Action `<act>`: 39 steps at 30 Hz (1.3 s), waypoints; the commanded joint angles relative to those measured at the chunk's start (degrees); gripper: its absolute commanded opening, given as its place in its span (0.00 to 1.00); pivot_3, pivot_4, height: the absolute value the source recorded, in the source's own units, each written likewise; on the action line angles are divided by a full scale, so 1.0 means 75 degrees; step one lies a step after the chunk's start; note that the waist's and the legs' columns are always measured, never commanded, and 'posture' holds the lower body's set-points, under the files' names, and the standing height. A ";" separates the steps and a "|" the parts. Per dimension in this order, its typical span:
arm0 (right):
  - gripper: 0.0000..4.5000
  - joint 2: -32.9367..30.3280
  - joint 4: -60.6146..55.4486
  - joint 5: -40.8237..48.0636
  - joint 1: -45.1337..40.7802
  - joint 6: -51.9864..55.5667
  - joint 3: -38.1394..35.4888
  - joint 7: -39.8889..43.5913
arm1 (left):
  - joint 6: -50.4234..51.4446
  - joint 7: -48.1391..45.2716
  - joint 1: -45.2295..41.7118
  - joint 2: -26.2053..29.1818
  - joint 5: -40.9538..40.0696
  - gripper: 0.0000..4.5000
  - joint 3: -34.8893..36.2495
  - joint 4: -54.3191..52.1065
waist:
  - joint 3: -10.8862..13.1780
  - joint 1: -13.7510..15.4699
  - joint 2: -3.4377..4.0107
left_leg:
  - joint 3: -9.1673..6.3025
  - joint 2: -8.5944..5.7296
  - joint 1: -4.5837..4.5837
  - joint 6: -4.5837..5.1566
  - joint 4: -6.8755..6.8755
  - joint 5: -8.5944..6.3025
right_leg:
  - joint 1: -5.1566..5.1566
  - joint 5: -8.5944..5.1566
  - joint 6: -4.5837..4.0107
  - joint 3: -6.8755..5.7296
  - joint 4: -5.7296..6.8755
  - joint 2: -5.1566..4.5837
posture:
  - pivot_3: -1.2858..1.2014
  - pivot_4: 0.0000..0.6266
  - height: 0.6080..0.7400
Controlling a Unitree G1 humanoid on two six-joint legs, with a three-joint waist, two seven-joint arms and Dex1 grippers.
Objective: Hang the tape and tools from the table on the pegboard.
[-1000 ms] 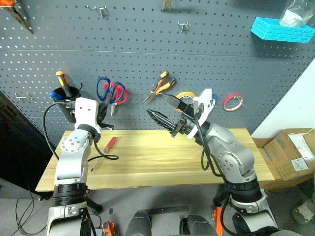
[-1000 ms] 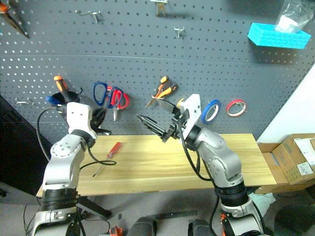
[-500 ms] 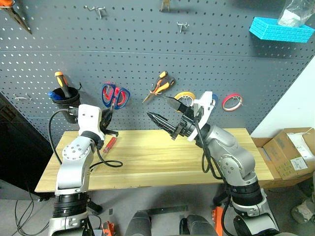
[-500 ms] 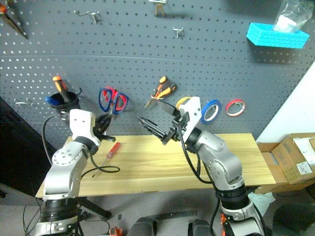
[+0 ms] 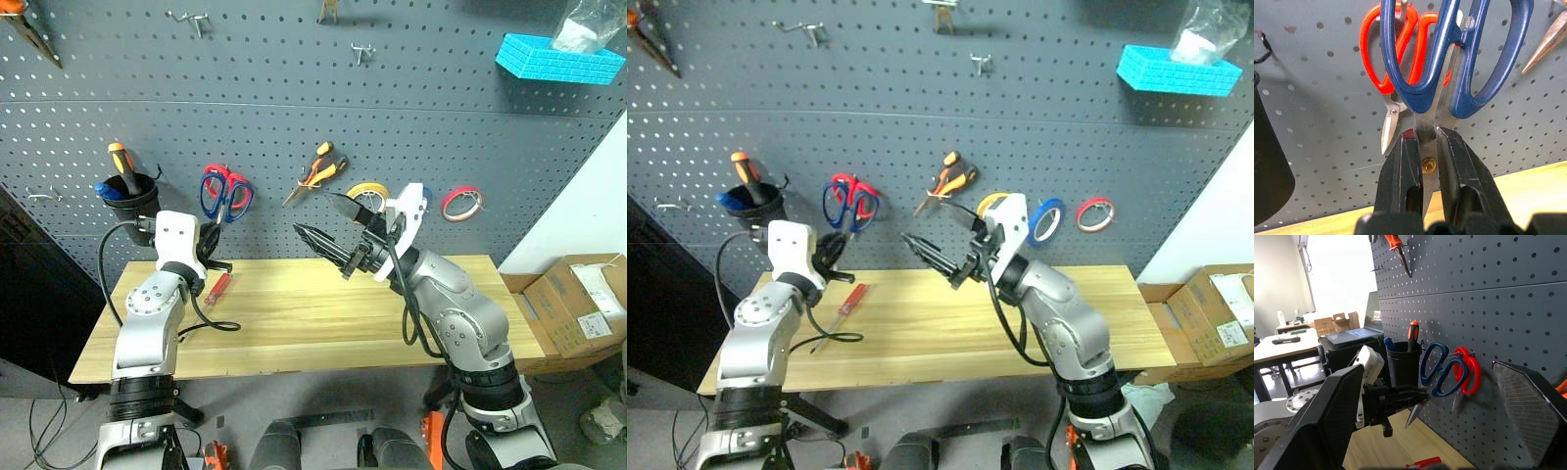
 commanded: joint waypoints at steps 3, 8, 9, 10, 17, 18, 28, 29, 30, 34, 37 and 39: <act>1.00 -0.0042 -0.0355 0.0051 -0.0031 -0.0010 -0.0073 -0.0094 | -0.0260 -0.0193 -0.0597 0.0189 -0.0077 0.05 0.0005 0.0402 | 0.0000 0.0002 0.0000 | 0.0000 0.0000 0.0000 0.0000 0.0001 0.0000 | 0.0000 -0.0001 -0.0002 -0.0001 -0.0001 0.0000 | 0.58 0.06 1.00; 1.00 -0.0072 -0.0314 0.0066 -0.0084 0.0008 -0.0090 -0.0125 | -0.0654 -0.0283 -0.1270 0.0314 0.0044 0.05 -0.0051 0.1591 | 0.0000 -0.0011 0.0000 | 0.0000 -0.0001 0.0001 0.0000 0.0002 0.0000 | 0.0001 -0.0001 -0.0002 -0.0001 0.0000 0.0001 | 0.58 0.07 1.00; 1.00 -0.0079 -0.0309 0.0068 -0.0091 0.0011 -0.0089 -0.0125 | -0.0766 -0.0313 -0.1427 0.0344 0.0079 0.05 -0.0088 0.1850 | 0.0000 -0.0010 0.0000 | 0.0000 -0.0001 0.0001 0.0000 0.0001 0.0000 | 0.0001 -0.0001 -0.0002 -0.0001 0.0000 0.0001 | 0.58 0.07 1.00; 1.00 -0.0086 -0.0305 0.0072 -0.0093 0.0012 -0.0088 -0.0123 | -0.0879 -0.0339 -0.1561 0.0368 0.0114 0.05 -0.0122 0.2073 | 0.0000 -0.0009 0.0000 | -0.0001 -0.0001 0.0000 0.0000 0.0000 0.0000 | 0.0001 0.0000 0.0001 -0.0002 0.0000 0.0001 | 0.58 0.07 1.00; 1.00 -0.0117 -0.0301 0.0072 -0.0109 0.0013 -0.0083 -0.0111 | -0.1471 -0.0483 -0.1984 0.0435 0.0146 0.33 -0.0172 0.2877 | 0.0000 -0.0030 0.0000 | 0.0002 -0.0001 -0.0002 0.0000 -0.0001 0.0000 | 0.0000 0.0012 0.0021 0.0000 -0.0003 0.0001 | 0.58 0.08 1.00; 1.00 -0.0118 -0.0317 0.0075 -0.0098 0.0016 -0.0080 -0.0115 | -0.1495 -0.0479 -0.1932 0.0418 0.0147 0.41 -0.0181 0.2857 | 0.0000 -0.0037 0.0000 | 0.0002 -0.0001 -0.0002 0.0000 -0.0002 0.0000 | 0.0000 0.0012 0.0021 0.0000 -0.0002 0.0001 | 0.58 0.08 1.00; 1.00 -0.0126 -0.0541 0.0122 0.0068 0.0077 0.0012 -0.0147 | -0.0693 -0.0299 -0.0768 0.0325 0.0054 0.99 -0.0179 0.1854 | 0.0001 -0.0215 0.0002 | 0.0002 0.0001 0.0000 0.0000 -0.0002 0.0000 | 0.0000 0.0011 0.0020 0.0002 0.0003 0.0000 | 0.57 0.10 1.00; 1.00 -0.0127 -0.0551 0.0123 0.0075 0.0081 0.0015 -0.0150 | -0.0627 -0.0285 -0.0697 0.0326 0.0049 0.99 -0.0183 0.1750 | 0.0002 -0.0225 0.0002 | 0.0002 0.0002 0.0001 0.0000 -0.0004 0.0000 | -0.0001 0.0010 0.0019 0.0003 0.0002 0.0000 | 0.57 0.10 1.00; 1.00 -0.0129 -0.0560 0.0123 0.0086 0.0083 0.0021 -0.0154 | -0.0534 -0.0270 -0.0601 0.0328 0.0043 0.99 -0.0183 0.1629 | 0.0002 -0.0234 0.0003 | 0.0001 0.0003 0.0001 0.0001 -0.0004 0.0000 | -0.0002 0.0010 0.0019 0.0000 0.0002 0.0001 | 0.57 0.10 1.00; 1.00 -0.0215 -0.0316 -0.0554 0.0295 0.0256 0.0796 -0.0337 | 0.0314 -0.0179 0.0913 0.0405 0.0277 0.99 -0.0292 0.1051 | 0.0030 -0.0319 0.0044 | 0.0005 0.0004 0.0013 0.0001 -0.0006 0.0000 | 0.0005 -0.0010 -0.0016 0.0006 0.0002 -0.0002 | 0.57 0.18 1.00; 1.00 -0.0257 -0.0144 -0.1007 0.0083 0.0850 0.1340 -0.0612 | 0.0909 -0.0174 0.0930 0.0547 0.0204 0.99 -0.0199 0.0957 | 0.0150 -0.0391 0.0072 | 0.0039 0.0006 0.0077 0.0006 -0.0026 -0.0005 | 0.0051 -0.0023 -0.0032 0.0018 -0.0006 -0.0023 | 0.57 0.23 1.00; 1.00 -0.0226 -0.0025 -0.1255 -0.0086 0.0943 0.1665 -0.0589 | 0.1228 -0.0201 0.0707 0.0654 0.0069 0.99 -0.0038 0.1023 | 0.0274 -0.0356 0.0051 | 0.0012 0.0018 0.0066 0.0006 -0.0019 -0.0005 | 0.0027 -0.0024 -0.0034 -0.0010 0.0006 -0.0019 | 0.57 0.26 1.00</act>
